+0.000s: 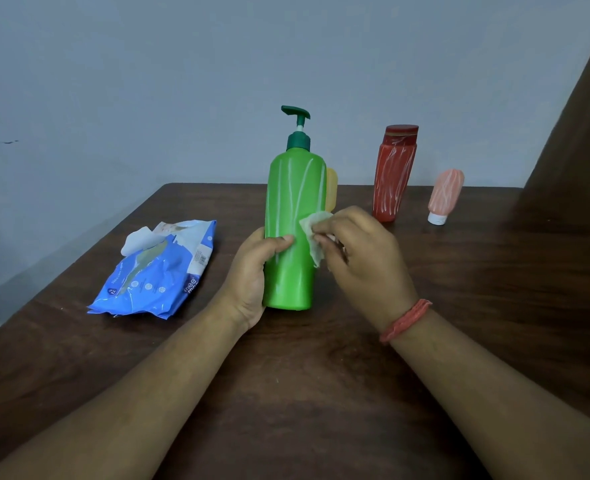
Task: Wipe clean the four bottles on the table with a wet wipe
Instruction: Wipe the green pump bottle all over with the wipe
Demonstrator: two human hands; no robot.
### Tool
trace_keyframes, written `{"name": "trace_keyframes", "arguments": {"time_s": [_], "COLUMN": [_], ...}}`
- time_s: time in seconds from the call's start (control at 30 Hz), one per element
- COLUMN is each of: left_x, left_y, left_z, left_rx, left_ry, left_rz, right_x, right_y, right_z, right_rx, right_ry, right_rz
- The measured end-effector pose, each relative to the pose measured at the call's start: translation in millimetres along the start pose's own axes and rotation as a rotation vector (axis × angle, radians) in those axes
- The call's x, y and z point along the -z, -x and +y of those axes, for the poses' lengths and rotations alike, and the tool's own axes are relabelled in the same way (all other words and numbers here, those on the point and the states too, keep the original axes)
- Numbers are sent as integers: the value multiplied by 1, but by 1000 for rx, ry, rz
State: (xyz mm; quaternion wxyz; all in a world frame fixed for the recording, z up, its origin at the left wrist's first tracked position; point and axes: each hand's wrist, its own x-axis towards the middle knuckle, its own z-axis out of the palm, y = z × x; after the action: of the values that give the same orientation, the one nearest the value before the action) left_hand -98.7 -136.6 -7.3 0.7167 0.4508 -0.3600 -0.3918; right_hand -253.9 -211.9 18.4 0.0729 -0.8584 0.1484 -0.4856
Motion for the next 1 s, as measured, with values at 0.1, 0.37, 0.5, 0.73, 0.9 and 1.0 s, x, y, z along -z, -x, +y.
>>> {"name": "trace_keyframes", "arguments": {"time_s": [0.1,0.37,0.5,0.73,0.9,1.0], "left_x": [0,-2,-3,-4,-6,-7], "left_y": [0,3,4,5,9,9], "left_z": [0,-2,-2,-2,-2,-2], "left_rx": [-7,-5,0,-5,-24,-36], "left_ry": [-28,-91,-80,-122,-148,-180], "left_rz": [-10,-63,-72,-102,-144,-153], "right_x": [-1,4,5,14,25,27], "right_y": [1,-1,-3,-8,-13,-15], "right_z": [2,8,8,15,20,18], "right_rx": [49,-17,21,6,-14,26], "right_ry": [2,-7,-15,-22,5,42], "right_rz": [-34,106,119,149,217,196]}}
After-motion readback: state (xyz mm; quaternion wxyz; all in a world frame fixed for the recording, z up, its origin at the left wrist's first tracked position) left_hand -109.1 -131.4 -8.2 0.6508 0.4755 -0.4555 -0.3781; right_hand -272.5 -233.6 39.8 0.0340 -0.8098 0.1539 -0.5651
